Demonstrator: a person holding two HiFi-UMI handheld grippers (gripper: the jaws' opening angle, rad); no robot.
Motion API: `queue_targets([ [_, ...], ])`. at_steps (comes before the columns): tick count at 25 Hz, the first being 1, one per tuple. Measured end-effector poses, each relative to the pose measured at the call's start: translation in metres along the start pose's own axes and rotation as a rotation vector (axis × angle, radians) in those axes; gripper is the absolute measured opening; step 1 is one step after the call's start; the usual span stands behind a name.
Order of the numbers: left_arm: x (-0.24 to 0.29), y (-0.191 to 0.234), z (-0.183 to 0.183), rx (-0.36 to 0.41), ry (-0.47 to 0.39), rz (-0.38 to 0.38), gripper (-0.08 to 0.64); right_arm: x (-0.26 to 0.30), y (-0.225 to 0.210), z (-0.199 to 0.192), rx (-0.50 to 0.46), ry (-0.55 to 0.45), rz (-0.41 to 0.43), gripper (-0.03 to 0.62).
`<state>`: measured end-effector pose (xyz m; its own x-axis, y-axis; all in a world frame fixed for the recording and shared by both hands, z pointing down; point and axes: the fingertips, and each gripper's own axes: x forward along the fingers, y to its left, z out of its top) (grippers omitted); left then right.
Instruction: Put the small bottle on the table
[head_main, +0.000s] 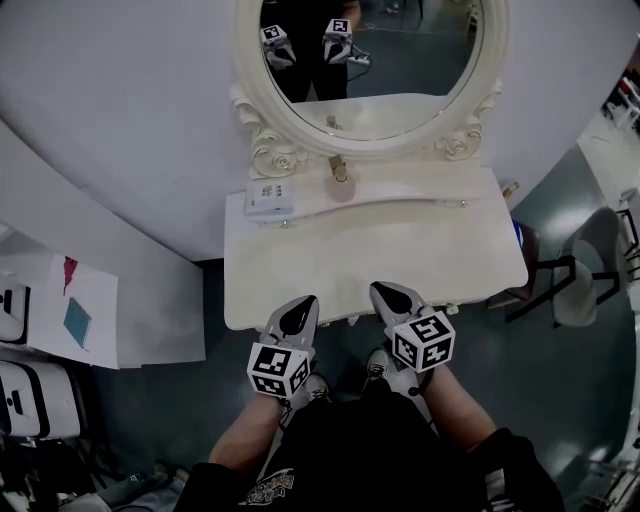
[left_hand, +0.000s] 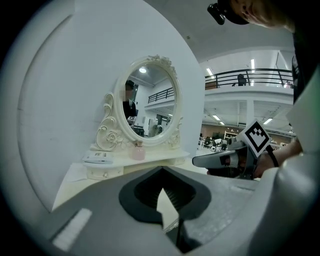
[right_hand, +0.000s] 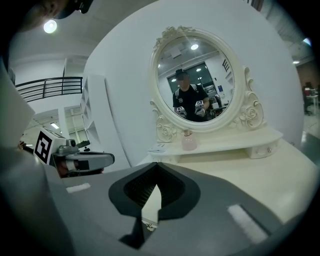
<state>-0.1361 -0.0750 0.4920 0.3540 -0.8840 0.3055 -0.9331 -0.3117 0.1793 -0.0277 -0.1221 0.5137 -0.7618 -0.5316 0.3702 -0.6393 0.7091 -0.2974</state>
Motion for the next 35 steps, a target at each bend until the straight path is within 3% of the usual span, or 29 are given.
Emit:
queue_targets([
  [16, -0.050, 0.003, -0.030, 0.004, 0.020, -0.137, 0.000, -0.020, 0.068, -0.043, 0.031, -0.006, -0.104, 0.028],
  [35, -0.088, -0.003, -0.044, 0.033, 0.018, -0.225, 0.000, -0.042, 0.113, -0.065, 0.042, -0.038, -0.179, 0.028],
])
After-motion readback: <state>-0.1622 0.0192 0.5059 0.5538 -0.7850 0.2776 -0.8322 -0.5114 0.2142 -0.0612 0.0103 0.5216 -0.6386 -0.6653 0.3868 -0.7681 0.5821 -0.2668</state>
